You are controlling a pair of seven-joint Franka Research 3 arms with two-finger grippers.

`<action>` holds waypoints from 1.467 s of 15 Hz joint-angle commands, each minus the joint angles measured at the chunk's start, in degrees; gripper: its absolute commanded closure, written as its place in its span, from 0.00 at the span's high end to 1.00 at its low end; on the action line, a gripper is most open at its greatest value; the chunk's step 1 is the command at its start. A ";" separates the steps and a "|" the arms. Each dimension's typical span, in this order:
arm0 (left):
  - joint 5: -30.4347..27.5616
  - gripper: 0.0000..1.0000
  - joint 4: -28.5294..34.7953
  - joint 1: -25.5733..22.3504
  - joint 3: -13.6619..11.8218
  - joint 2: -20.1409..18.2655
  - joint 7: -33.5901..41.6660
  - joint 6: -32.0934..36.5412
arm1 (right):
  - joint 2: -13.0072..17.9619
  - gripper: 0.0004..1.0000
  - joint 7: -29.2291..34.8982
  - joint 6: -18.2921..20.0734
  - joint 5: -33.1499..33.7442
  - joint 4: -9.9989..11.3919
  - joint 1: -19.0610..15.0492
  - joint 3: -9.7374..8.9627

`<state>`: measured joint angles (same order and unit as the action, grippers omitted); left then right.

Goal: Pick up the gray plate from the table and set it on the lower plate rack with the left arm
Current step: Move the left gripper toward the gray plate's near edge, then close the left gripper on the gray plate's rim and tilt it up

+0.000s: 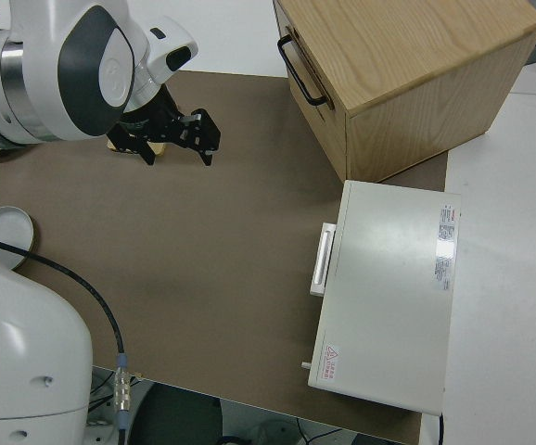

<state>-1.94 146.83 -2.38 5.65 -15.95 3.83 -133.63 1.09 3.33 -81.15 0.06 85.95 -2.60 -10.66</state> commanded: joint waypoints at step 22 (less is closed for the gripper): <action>-0.43 0.23 5.22 1.32 -0.11 10.24 0.12 -15.43 | 0.14 0.99 0.01 0.82 -0.59 -0.35 -0.56 -0.33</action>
<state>-1.94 151.10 -1.79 5.72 -6.84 3.86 -147.64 1.09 3.33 -81.15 0.06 85.95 -2.60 -10.66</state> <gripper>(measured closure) 0.260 0.009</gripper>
